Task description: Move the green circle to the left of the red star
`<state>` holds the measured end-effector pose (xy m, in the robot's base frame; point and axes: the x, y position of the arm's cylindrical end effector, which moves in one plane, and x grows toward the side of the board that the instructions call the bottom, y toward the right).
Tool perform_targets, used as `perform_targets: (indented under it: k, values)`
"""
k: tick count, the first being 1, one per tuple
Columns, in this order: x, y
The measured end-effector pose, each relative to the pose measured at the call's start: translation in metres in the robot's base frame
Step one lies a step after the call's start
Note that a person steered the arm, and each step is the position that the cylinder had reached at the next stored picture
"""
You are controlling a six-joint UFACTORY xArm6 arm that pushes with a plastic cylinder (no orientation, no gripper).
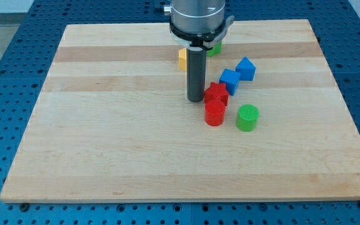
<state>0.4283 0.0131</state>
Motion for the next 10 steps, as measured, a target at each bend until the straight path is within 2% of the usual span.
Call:
perform_targets:
  k: [2,3,4,5,7,10]
  values:
    - [-0.003,-0.015]
    - [0.016,-0.047]
    - [0.058,-0.050]
    - [0.095,-0.039]
    - [0.094,0.025]
    - [0.065,0.102]
